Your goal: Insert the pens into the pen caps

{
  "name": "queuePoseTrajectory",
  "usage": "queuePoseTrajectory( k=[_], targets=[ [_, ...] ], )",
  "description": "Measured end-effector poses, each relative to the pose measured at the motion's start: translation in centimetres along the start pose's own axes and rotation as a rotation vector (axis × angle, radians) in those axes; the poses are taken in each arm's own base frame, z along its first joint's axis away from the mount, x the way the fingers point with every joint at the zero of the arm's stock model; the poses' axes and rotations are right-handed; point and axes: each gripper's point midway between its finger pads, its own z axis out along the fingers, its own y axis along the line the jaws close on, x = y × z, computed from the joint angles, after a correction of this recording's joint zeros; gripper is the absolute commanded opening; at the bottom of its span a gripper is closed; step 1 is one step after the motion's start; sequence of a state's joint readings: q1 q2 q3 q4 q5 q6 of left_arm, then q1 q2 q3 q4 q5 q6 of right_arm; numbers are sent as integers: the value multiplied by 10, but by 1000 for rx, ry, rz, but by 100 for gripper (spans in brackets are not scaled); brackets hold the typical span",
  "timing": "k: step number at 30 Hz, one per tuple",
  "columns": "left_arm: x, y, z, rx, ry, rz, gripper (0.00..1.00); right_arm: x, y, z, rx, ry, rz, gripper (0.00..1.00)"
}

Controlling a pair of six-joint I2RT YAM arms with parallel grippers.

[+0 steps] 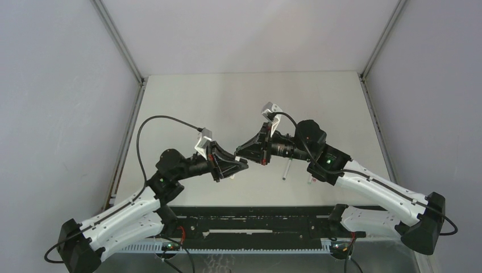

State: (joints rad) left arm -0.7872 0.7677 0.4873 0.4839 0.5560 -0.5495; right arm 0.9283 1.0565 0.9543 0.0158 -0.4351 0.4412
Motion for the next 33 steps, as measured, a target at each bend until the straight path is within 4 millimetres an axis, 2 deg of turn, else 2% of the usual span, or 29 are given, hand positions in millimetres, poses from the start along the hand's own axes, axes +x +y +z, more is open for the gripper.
queuePoseTrajectory(
  k=[16, 33],
  targets=[
    [18, 3, -6, 46, 101, -65, 0, 21, -7, 6, -16, 67, -11, 0],
    [55, 45, -14, -155, 223, -129, 0, 53, -47, 17, 171, 150, 150, 0]
  ],
)
